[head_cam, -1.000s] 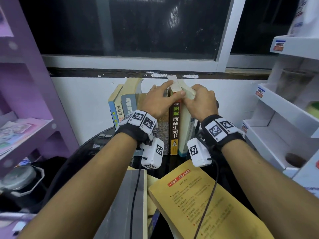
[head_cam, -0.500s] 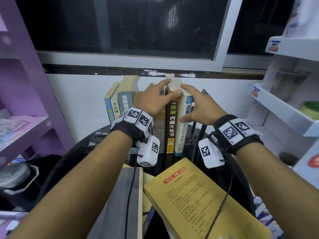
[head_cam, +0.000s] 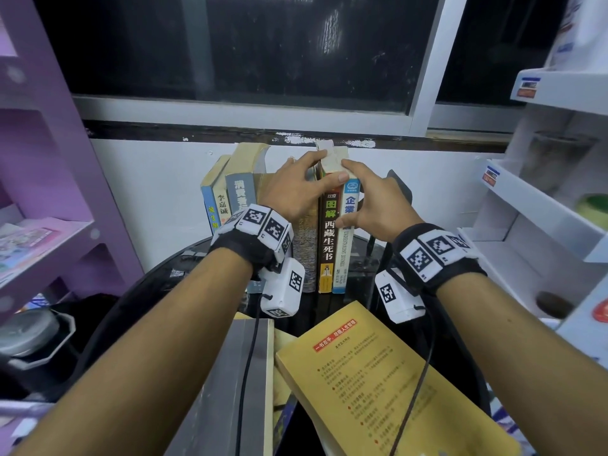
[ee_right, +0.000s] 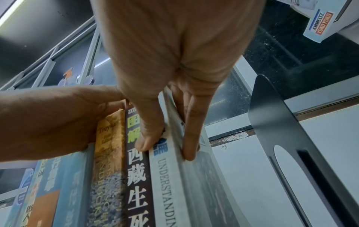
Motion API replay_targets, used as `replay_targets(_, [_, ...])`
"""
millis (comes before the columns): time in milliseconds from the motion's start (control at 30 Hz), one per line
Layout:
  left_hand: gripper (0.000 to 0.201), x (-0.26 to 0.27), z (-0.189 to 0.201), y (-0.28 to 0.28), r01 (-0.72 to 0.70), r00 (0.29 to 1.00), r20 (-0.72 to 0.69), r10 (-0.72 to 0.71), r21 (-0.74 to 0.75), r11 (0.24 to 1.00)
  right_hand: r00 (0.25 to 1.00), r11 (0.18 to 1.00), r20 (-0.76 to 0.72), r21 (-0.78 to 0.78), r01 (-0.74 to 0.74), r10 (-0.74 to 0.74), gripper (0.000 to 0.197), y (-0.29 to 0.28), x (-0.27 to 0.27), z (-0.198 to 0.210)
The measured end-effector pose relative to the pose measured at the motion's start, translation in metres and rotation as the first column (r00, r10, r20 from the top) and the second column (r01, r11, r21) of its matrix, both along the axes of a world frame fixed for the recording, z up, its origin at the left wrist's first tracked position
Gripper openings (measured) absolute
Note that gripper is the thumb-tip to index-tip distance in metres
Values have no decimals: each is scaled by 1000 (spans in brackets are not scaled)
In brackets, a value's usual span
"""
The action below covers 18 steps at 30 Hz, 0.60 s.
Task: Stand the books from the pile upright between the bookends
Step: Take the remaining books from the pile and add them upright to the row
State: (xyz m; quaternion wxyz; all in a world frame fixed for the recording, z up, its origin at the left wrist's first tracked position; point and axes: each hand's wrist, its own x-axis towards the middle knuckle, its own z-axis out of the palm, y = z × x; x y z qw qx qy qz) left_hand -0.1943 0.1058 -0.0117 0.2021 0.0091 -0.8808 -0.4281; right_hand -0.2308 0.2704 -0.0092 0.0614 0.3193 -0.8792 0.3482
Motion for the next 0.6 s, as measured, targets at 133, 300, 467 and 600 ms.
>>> replay_targets(133, [92,-1,1,-2,-38,999,-2,38,-45,998,1000,1000,-26,10,1,0,97,-2,-4,0])
replay_targets(300, [91,-2,0,-2,-41,999,-6,41,-65,997,1000,999,2,39,10,-10,101,-1,-5,0])
replay_targets(467, [91,0,0,-1,-45,999,-10,44,-82,996,1000,998,22,62,17,-18,103,-2,-2,-2])
replay_targets(600, [86,1,1,1,-53,998,-30,50,-114,992,999,998,31,67,21,-24,102,-2,1,-2])
